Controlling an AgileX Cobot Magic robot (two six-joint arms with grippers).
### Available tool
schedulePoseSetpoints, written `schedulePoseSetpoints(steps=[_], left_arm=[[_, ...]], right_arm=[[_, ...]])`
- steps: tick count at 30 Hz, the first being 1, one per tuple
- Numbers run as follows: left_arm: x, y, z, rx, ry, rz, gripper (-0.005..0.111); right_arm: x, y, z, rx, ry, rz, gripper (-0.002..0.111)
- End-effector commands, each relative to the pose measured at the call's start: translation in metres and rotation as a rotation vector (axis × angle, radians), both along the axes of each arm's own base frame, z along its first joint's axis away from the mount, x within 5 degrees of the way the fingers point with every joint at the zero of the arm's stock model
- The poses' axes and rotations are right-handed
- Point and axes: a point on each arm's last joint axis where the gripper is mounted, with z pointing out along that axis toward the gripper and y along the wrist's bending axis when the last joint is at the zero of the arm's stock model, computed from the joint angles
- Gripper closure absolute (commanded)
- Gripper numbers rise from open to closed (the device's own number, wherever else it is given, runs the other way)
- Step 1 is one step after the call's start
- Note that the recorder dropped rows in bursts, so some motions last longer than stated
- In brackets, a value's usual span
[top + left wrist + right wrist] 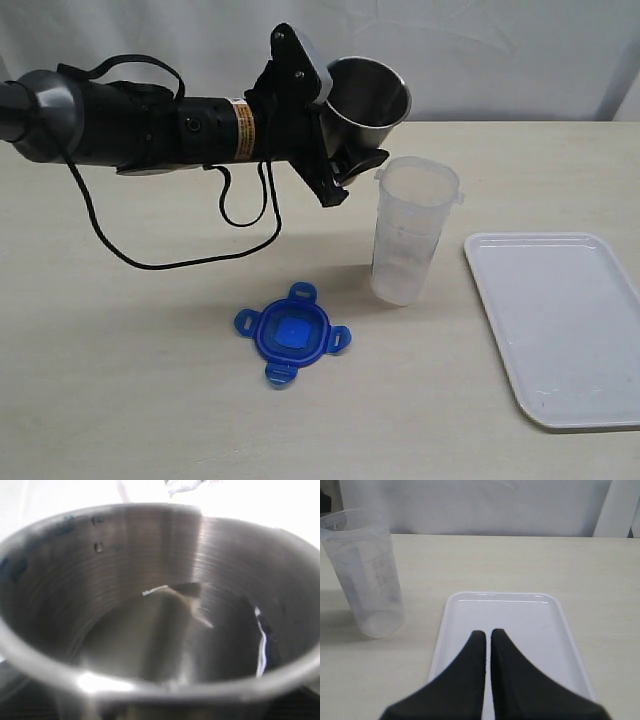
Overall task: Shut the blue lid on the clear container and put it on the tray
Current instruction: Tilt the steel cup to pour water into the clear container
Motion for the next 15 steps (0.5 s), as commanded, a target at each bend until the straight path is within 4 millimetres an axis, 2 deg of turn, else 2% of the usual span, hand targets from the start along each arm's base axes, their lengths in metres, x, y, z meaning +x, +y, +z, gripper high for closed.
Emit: schedulePoseSetpoints(steps=[1,6,12,15], left_arm=[[0.008,-0.001,0.028,-0.048,-0.072,0.020,0.107],[0.015,-0.001,0.040,-0.041,-0.104,0.049,0.107],[0.014,-0.004,0.038,0.017,-0.134,0.028,0.107],[0.011,-0.011,0.036,0.078,-0.174,0.008,0.107]], right_arm=[[0.000,0.000,-0.001,0.002,-0.005,-0.003,0.104],[0.000,0.000,-0.001,0.002,-0.005,-0.003,0.104],[0.000,0.000,-0.001,0.002,-0.005,-0.003,0.104],[0.000,0.000,-0.001,0.002,-0.005,-0.003,0.104]])
